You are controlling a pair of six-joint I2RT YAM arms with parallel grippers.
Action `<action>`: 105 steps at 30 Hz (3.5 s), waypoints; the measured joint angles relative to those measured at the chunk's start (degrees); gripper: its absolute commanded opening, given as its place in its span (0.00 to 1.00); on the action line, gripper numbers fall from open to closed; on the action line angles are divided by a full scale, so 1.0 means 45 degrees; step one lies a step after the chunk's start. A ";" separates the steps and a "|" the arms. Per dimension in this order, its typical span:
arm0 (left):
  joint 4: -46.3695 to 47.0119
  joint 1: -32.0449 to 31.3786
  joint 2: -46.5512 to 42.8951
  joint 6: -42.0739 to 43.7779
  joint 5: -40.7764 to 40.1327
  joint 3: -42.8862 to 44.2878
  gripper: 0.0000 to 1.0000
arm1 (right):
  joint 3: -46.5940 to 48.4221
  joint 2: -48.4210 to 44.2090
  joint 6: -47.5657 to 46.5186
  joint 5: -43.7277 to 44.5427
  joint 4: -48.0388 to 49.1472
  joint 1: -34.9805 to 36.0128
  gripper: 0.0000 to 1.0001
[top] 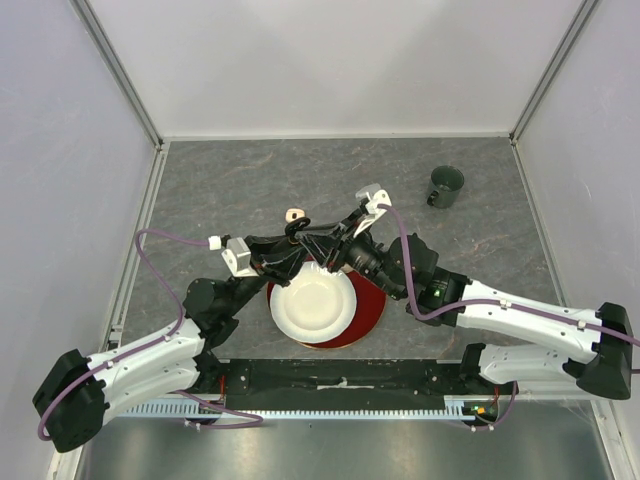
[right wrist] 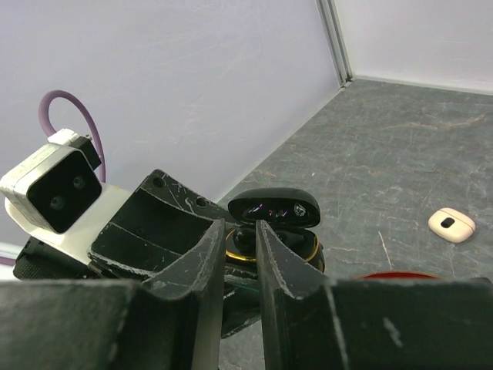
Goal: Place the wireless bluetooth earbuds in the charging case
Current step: Place the earbud in the charging case, then close the charging case.
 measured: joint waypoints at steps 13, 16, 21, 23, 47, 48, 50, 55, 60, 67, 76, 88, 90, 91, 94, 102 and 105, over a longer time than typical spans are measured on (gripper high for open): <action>-0.0563 0.0000 0.0000 0.0005 0.0092 0.0170 0.02 | -0.0049 -0.0665 -0.0510 0.0063 0.0442 0.0000 0.48; -0.0811 0.0000 -0.0044 0.0005 0.0092 0.0170 0.02 | -0.0049 -0.0947 -0.0559 0.0481 0.0495 0.0000 0.65; -0.1574 0.0000 -0.0452 0.0005 0.0092 0.0185 0.02 | 0.0437 -0.1098 -0.0602 0.2239 -0.0748 0.0000 0.83; -0.1899 0.0000 -0.0670 0.0024 0.0121 0.0189 0.02 | 0.0855 -0.0971 -0.0627 0.2735 -0.1486 -0.0034 0.87; -0.5527 0.0000 -0.2200 0.2671 0.3648 0.1122 0.02 | 0.4274 0.1413 -0.0029 -0.2399 -0.7223 -0.2599 0.94; -0.5571 0.0000 -0.2152 0.2701 0.3667 0.1151 0.02 | 0.4274 0.1443 -0.0029 -0.2482 -0.7271 -0.2603 0.94; -0.5605 0.0000 -0.2055 0.2720 0.3696 0.1200 0.02 | 0.4274 0.1467 -0.0015 -0.2618 -0.7339 -0.2623 0.95; -0.5678 0.0000 -0.1948 0.2725 0.3701 0.1239 0.02 | 0.4274 0.1486 0.0083 -0.2812 -0.7359 -0.2662 0.95; -0.5683 0.0000 -0.1948 0.2725 0.3706 0.1248 0.02 | 0.4274 0.1637 0.0180 -0.3016 -0.7359 -0.2764 0.95; -0.5688 0.0000 -0.1962 0.2720 0.3701 0.1282 0.02 | 0.4274 0.1865 0.0330 -0.3230 -0.7378 -0.2788 0.95; -0.5727 0.0000 -0.2001 0.2720 0.3638 0.1287 0.02 | 0.4197 0.1855 0.0505 -0.3687 -0.7276 -0.2866 0.95; -0.6164 -0.0005 -0.2084 0.2676 0.2307 0.1287 0.02 | 0.3366 0.1180 0.0782 -0.3803 -0.7164 -0.2880 0.96; -0.6188 -0.0024 -0.2132 0.2584 0.2021 0.1287 0.02 | 0.3351 0.1127 0.0787 -0.3759 -0.7121 -0.2885 0.96; -0.6232 -0.0024 -0.2157 0.2550 0.1851 0.1287 0.02 | 0.3351 0.1103 0.0782 -0.3721 -0.7111 -0.2895 0.96; -0.6615 -0.0024 -0.2176 0.2215 0.1287 0.1370 0.02 | 0.3337 0.1098 0.0835 -0.3303 -0.7125 -0.2880 0.98; -1.0054 0.0491 -0.1545 0.0481 -0.0903 0.3468 0.02 | 0.2608 -0.0102 0.1059 0.0690 -0.7281 -0.2977 0.98; -1.1113 0.1957 -0.1044 -0.0651 -0.0267 0.4080 0.02 | 0.2535 -0.0539 0.1098 0.1515 -0.7281 -0.3269 0.98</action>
